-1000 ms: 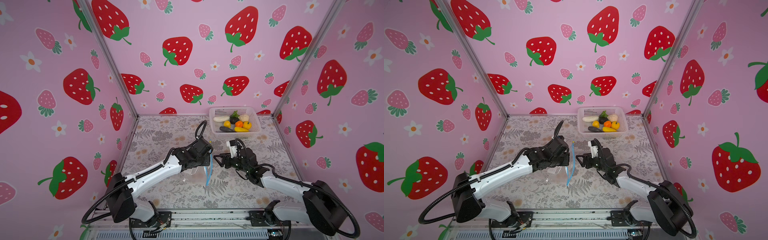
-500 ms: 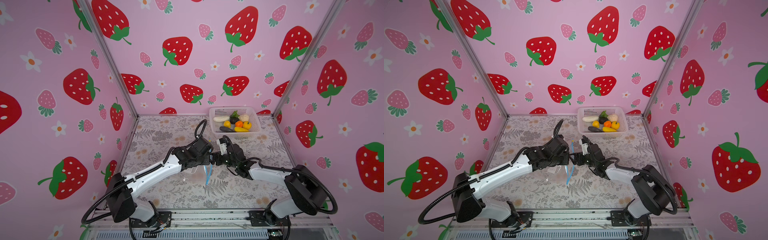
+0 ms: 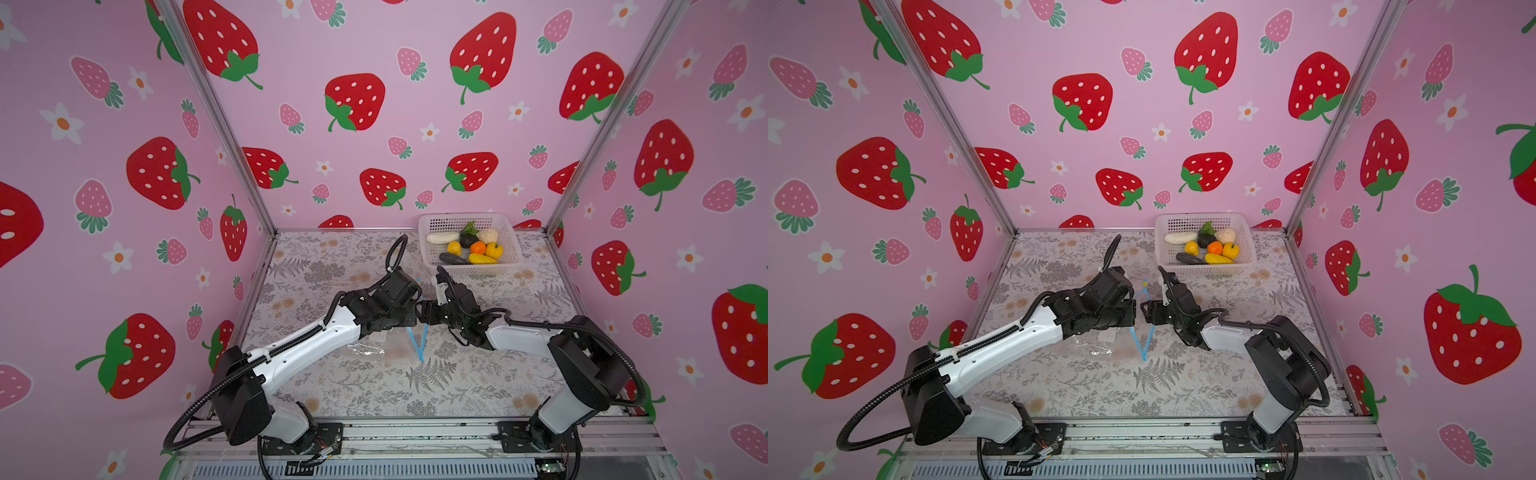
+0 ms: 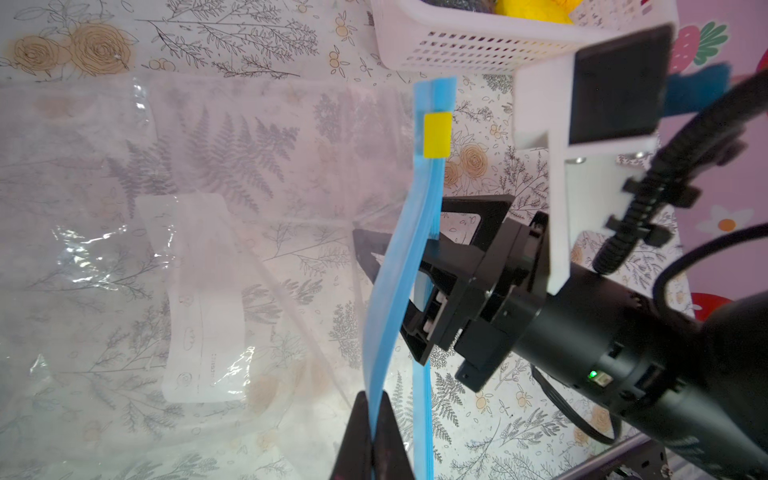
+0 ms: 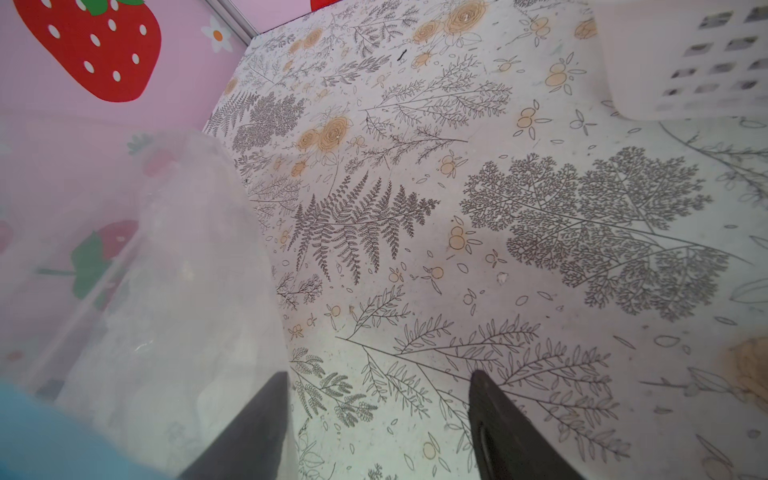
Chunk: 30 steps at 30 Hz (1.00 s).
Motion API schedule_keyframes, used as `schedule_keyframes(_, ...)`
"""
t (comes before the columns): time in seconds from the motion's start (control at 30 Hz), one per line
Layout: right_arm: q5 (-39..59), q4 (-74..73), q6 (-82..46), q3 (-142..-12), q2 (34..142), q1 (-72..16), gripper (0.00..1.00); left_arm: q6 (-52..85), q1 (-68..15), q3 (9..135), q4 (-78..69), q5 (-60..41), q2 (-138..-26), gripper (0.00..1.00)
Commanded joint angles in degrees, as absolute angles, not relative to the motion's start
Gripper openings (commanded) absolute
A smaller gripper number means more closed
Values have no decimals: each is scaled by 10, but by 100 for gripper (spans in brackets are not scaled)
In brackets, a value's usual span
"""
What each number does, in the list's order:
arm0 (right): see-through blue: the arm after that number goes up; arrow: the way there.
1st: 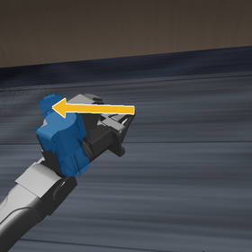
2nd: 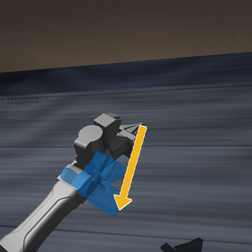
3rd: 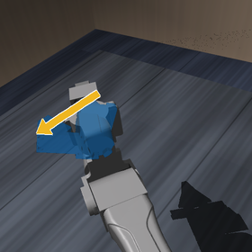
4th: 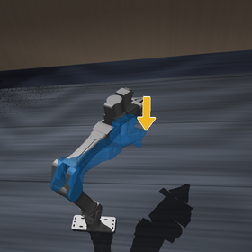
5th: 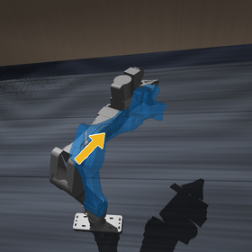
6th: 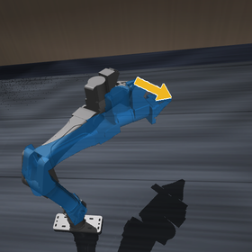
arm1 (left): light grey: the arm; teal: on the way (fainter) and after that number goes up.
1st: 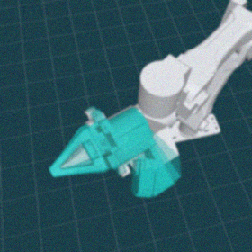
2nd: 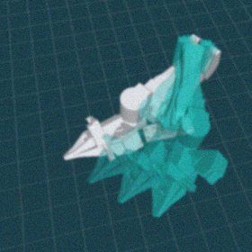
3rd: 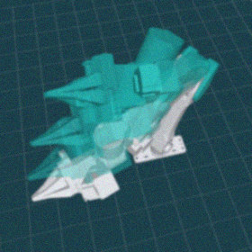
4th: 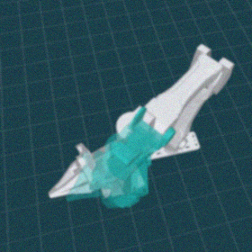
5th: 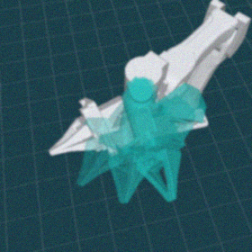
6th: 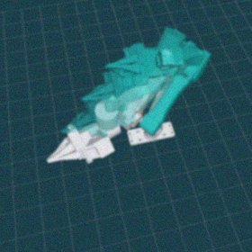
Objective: Place the food in the zip-top bag and seal the zipper
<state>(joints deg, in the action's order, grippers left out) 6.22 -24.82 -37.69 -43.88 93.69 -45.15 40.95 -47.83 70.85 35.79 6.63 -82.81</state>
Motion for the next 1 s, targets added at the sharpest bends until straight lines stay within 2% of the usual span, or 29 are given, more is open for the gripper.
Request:
schedule_keyframes(0.0,95,-288,-381,-437,934,-458,75,403,-475,713,352,45,-816,0)
schedule_keyframes(0.23,88,-270,-365,-448,938,-483,100,405,-475,707,336,35,-817,0)
schedule_keyframes(0.43,65,-247,-377,-448,944,-475,99,412,-474,696,330,31,-808,0)
schedule_keyframes(0.6,60,-244,-403,-430,941,-436,95,413,-473,681,341,46,-785,0)
schedule_keyframes(0.97,58,-203,-386,-467,948,-438,90,423,-469,672,347,49,-779,0)
